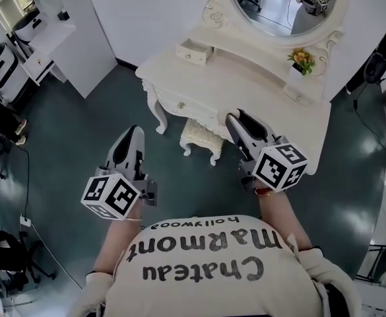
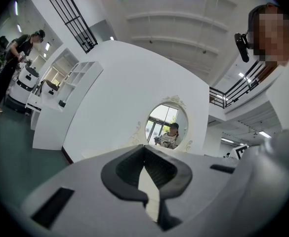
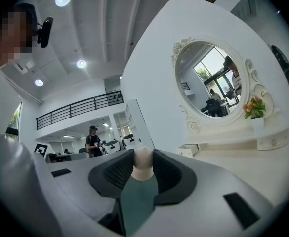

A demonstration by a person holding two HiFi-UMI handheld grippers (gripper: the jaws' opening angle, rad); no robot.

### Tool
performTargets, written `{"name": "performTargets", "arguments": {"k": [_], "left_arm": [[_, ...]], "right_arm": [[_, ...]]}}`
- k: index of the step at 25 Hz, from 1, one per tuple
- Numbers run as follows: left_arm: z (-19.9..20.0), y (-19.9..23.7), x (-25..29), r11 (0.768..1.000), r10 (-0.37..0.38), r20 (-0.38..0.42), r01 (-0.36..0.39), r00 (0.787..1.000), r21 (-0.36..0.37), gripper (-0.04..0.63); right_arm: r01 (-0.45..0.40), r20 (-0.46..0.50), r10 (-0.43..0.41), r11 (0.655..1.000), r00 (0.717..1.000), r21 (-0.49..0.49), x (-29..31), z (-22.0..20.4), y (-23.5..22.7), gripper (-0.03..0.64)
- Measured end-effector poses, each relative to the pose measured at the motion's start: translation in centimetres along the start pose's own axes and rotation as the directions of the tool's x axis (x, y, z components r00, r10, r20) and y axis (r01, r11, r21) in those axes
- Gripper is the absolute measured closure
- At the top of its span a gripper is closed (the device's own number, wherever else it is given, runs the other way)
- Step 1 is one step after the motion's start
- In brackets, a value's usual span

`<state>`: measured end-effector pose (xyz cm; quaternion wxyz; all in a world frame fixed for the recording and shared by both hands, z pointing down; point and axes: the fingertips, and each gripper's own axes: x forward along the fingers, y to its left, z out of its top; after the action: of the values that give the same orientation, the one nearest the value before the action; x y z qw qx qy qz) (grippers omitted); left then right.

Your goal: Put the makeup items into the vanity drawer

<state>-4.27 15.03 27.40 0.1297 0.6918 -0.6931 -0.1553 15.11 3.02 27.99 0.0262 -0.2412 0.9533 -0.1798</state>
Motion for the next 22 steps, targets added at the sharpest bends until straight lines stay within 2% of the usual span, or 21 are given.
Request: {"name": "performTargets", "arguments": {"k": [8,15,22], "left_arm": [[0.2,3.3,0.4,1.0,0.012,0.004,-0.012,1.0,-0.024,0.586],[0.0,4.9,-0.3,0.999,0.023,-0.013,-0.023,1.0,-0.023,0.586],[-1.7,7.1,-1.5,0.996,0.075,-0.049,-0.077,0.996,-0.046,0.586]], "right_arm": [[0.001,-0.008,-0.001,1.0,1.0,-0.005,2.7,-0.9,0.5,0.476],[0.002,-0.01,-0.002,0.999,1.0,0.036,4.5,-1.9,1.0,0.476],[-0.01,-0.059,0.013,0.998,0.998,0.056,6.1,-4.0,1.0,0.476]]}}
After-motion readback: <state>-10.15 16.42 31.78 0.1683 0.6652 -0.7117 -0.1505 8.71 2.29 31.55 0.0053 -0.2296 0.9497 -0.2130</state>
